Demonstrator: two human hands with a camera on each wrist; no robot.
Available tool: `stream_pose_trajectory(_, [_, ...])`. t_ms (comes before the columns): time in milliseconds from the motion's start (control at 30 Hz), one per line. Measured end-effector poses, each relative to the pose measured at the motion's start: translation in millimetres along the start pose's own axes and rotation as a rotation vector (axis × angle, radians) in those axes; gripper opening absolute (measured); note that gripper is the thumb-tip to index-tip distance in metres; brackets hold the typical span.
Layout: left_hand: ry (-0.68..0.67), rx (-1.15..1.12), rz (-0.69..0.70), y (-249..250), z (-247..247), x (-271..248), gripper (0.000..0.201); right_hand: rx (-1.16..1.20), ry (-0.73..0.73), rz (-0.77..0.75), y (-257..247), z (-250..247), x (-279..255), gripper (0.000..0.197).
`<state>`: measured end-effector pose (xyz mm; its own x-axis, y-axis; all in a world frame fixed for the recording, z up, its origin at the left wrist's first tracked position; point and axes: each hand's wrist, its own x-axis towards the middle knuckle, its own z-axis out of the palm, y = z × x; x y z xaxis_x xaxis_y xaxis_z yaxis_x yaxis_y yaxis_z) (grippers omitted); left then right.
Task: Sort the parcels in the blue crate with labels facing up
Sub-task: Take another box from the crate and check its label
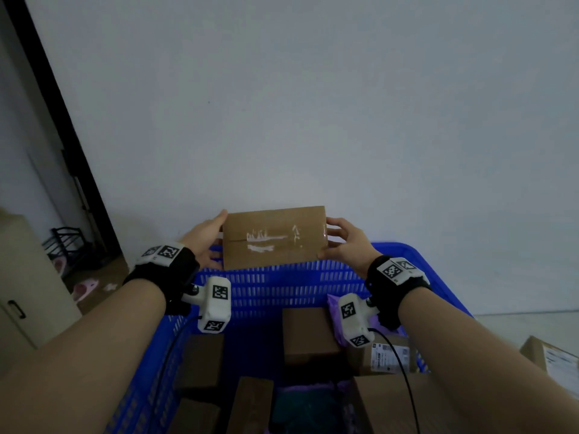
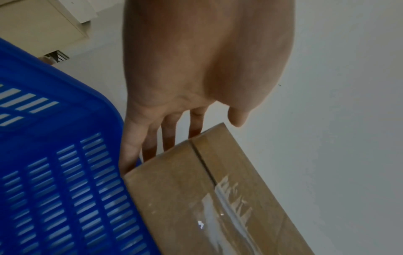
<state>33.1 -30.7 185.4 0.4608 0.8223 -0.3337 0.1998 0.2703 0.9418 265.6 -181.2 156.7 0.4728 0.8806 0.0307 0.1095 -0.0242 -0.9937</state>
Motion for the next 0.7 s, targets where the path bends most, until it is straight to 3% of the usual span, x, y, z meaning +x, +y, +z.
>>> stream_pose_trajectory(233, [0.016, -0.079, -0.031, -12.5, -0.4, -0.9, 0.052, 0.050, 0.017, -0.057, 3.6, -0.6, -4.0, 0.065])
stream_pose_trajectory(367, [-0.013, -0.054, 0.037, -17.6, 4.7, -4.3, 0.045, 0.158, 0.018, -0.050, 0.4, -0.3, -8.2, 0.051])
stream_pose_trajectory(500, [-0.073, -0.087, 0.073, -23.3, 7.0, -7.5, 0.051, 0.250, 0.009, -0.070, -8.6, 3.4, -14.9, 0.044])
stream_pose_trajectory(700, [-0.081, -0.195, 0.085, -26.7, 6.5, -11.8, 0.061, 0.154, 0.022, 0.007, -13.7, 3.7, -18.9, 0.034])
